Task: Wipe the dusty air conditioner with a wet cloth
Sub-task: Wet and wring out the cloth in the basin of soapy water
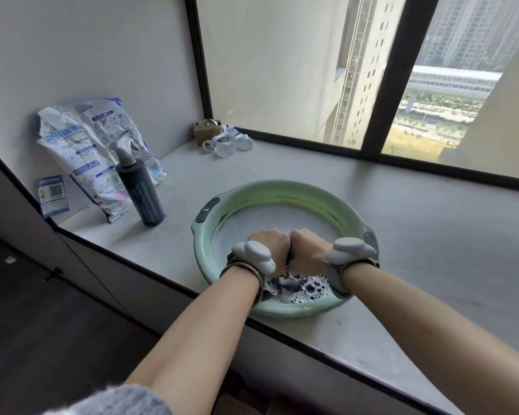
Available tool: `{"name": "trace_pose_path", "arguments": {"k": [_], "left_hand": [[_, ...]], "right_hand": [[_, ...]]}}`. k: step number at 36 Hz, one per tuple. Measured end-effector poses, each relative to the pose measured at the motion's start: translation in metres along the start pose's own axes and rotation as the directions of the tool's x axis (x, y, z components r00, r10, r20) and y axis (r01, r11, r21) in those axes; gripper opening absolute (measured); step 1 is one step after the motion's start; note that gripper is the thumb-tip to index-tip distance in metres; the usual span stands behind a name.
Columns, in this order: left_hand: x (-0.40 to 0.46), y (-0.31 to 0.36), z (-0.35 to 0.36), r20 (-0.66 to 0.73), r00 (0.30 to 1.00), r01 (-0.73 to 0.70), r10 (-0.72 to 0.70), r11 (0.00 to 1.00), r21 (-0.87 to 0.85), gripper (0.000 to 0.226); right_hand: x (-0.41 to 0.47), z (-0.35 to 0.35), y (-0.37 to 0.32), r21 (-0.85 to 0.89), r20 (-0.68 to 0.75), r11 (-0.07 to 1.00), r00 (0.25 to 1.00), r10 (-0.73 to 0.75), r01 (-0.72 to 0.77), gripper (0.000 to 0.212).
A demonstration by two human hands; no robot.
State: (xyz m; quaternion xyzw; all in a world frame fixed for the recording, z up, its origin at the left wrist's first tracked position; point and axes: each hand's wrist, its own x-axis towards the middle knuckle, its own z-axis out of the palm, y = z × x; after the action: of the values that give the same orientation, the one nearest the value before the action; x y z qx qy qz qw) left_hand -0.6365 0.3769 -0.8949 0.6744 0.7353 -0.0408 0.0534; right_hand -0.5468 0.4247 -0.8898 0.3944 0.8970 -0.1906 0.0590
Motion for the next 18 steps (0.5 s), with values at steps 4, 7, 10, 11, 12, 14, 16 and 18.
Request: {"name": "trace_pose_path", "arguments": {"k": [4, 7, 10, 11, 12, 14, 16, 18], "left_hand": [[0.005, 0.0, 0.008, -0.019, 0.999, -0.026, 0.027, 0.996, 0.09, 0.014], [0.004, -0.002, 0.0, -0.11, 0.993, -0.02, 0.033, 0.993, 0.119, 0.022], [0.006, -0.007, -0.006, -0.142, 0.978, 0.147, -0.151, 0.988, -0.043, 0.016], [0.003, -0.01, -0.007, -0.148, 0.961, 0.216, -0.235, 0.967, -0.137, 0.014], [0.004, -0.013, -0.009, -0.108, 0.945, 0.278, -0.308, 0.934, -0.225, 0.02], [0.001, -0.018, -0.015, 0.016, 0.91, 0.382, -0.414, 0.823, -0.42, 0.049], [-0.008, -0.012, -0.041, 0.135, 0.897, 0.415, -0.422, 0.694, -0.589, 0.068], [-0.017, -0.006, -0.057, 0.194, 0.895, 0.416, -0.402, 0.591, -0.691, 0.07]], "right_hand": [[0.002, 0.008, 0.005, 0.077, -0.014, 0.997, 1.0, -0.008, 0.009, 0.011], [0.004, 0.009, 0.008, 0.248, -0.106, 0.968, 0.994, -0.021, 0.047, 0.007], [0.004, 0.004, 0.008, 0.494, -0.225, 0.866, 0.973, 0.044, 0.075, 0.023], [0.001, 0.003, 0.007, 0.564, -0.228, 0.823, 0.971, 0.072, 0.072, 0.028], [-0.002, -0.001, 0.006, 0.664, -0.199, 0.746, 0.974, 0.107, 0.054, 0.033], [-0.014, -0.012, -0.001, 0.883, -0.114, 0.469, 0.981, 0.159, 0.027, 0.041], [-0.032, -0.035, -0.006, 0.997, -0.05, 0.071, 0.981, 0.186, 0.037, 0.04], [-0.045, -0.051, -0.016, 0.969, -0.021, -0.235, 0.972, 0.232, 0.077, 0.031]]}}
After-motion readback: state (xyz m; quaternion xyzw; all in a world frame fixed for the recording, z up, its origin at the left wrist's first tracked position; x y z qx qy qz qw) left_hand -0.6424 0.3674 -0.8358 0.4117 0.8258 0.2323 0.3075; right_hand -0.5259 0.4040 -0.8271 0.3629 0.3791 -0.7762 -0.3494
